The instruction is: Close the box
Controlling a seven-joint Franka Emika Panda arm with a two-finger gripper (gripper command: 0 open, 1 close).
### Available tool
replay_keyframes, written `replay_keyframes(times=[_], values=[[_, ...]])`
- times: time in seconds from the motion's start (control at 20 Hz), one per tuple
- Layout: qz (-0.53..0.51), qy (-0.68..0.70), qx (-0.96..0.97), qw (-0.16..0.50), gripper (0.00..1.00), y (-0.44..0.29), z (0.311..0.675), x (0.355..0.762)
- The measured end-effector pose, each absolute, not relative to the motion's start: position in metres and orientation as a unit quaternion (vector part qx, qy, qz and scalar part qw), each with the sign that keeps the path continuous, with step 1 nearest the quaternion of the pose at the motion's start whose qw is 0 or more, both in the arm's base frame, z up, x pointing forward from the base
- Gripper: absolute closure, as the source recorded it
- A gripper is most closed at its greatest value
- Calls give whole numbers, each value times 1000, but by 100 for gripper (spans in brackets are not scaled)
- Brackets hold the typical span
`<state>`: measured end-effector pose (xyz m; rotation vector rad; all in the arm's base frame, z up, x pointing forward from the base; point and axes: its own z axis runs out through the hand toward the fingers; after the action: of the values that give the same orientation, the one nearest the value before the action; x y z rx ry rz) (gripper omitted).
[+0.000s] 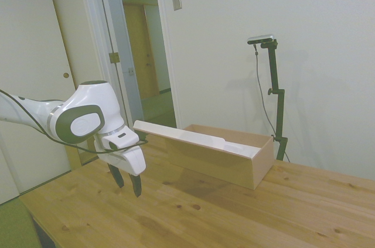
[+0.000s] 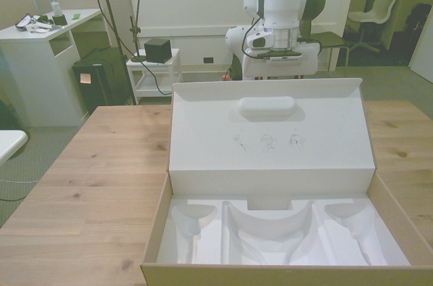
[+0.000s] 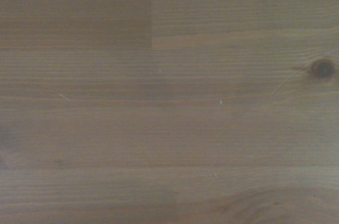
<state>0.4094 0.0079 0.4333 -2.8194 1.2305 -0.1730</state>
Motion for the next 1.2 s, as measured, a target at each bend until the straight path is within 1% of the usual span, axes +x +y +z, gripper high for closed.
replay_keyframes(times=[0.15,0.45,0.65,0.95,1.2], values=[[-56,397,-915,36,0,7,435,411],[-74,398,-913,45,0,5,456,423],[-79,403,-911,50,0,-13,462,433],[-105,399,-909,57,0,-29,490,452],[-109,399,-909,55,0,-46,486,463]])
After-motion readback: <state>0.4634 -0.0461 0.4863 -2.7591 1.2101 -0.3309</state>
